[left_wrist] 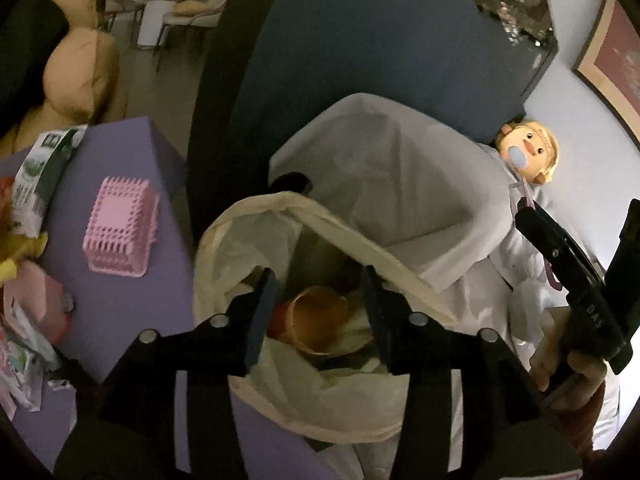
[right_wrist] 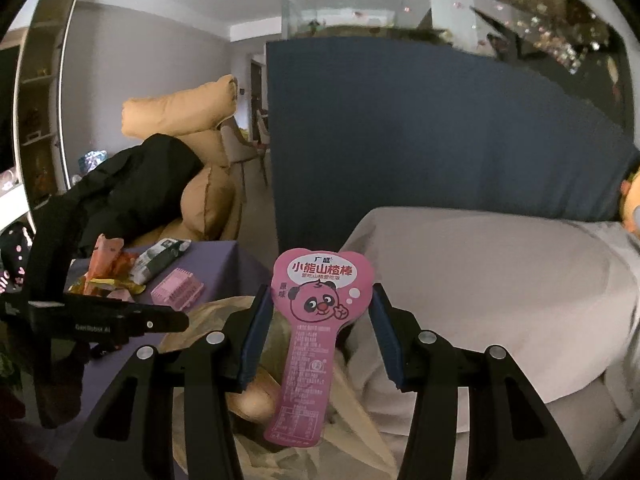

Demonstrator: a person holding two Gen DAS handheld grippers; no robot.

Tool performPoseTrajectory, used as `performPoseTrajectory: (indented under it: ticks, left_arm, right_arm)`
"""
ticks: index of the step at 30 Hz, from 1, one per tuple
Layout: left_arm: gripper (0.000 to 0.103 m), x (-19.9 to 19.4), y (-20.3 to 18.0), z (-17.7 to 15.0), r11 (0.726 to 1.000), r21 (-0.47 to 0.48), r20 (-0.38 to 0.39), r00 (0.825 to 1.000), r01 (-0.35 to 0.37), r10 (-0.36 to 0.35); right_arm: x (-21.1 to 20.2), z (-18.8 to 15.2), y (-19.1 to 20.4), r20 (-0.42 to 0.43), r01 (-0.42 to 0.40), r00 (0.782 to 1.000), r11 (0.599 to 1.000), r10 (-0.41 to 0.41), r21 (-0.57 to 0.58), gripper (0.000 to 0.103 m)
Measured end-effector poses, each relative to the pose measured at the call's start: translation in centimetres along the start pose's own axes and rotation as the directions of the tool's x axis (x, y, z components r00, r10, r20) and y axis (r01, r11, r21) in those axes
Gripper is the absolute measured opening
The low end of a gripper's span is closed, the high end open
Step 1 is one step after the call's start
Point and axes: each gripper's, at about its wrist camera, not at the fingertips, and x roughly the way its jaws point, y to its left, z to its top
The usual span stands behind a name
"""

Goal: Collect trash
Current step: 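Carry the red cup with the left gripper and drop it into the trash bag, then lower the pink card into the trash bag and open the right gripper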

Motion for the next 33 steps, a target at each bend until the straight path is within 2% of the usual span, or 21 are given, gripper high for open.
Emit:
performPoseTrajectory:
  ticks: [4, 8, 11, 16, 21, 23, 29, 33]
  left_arm:
    - [0.044, -1.8, 1.6, -1.6, 0.997, -0.003, 0.029, 0.996, -0.083, 0.083]
    - [0.05, -4.0, 2.9, -3.3, 0.982, 0.004, 0.085, 0.978, -0.191, 0.19]
    - [0.05, -4.9, 3.8, -4.6, 0.972, -0.008, 0.077, 0.969, -0.236, 0.236]
    - [0.051, -6.1, 5.3, -6.4, 0.969, -0.024, 0.054, 0.968, -0.244, 0.245]
    - [0.051, -6.5, 6.7, -7.6, 0.973, -0.068, 0.038, 0.974, -0.221, 0.224]
    - [0.051, -6.7, 7.1, -7.9, 0.974, -0.077, 0.034, 0.976, -0.212, 0.215]
    - [0.052, -7.9, 8.2, -8.5, 0.972, -0.102, 0.045, 0.976, -0.21, 0.215]
    - [0.052, -9.4, 9.3, -8.8, 0.965, -0.116, 0.066, 0.968, -0.235, 0.244]
  right_arm:
    - [2.7, -1.3, 1.5, -0.047, -0.063, 0.997, 0.998, 0.064, 0.018, 0.047]
    - [5.6, -2.9, 3.7, -0.114, -0.117, 0.986, 0.993, 0.12, 0.035, 0.047]
    - [8.0, -4.0, 4.9, -0.179, -0.137, 0.973, 0.99, 0.142, 0.04, 0.047]
    - [10.7, -5.0, 5.7, -0.244, -0.099, 0.964, 0.995, 0.103, 0.03, 0.047]
    - [11.8, -5.7, 5.2, -0.298, -0.016, 0.954, 1.0, 0.023, 0.027, 0.051]
    - [11.6, -5.7, 5.0, -0.294, -0.018, 0.956, 0.999, 0.027, 0.033, 0.056]
    - [10.5, -5.4, 4.9, -0.285, -0.026, 0.958, 0.998, 0.039, 0.049, 0.056]
    - [9.5, -5.1, 6.0, -0.278, -0.054, 0.959, 0.998, 0.061, 0.034, 0.056]
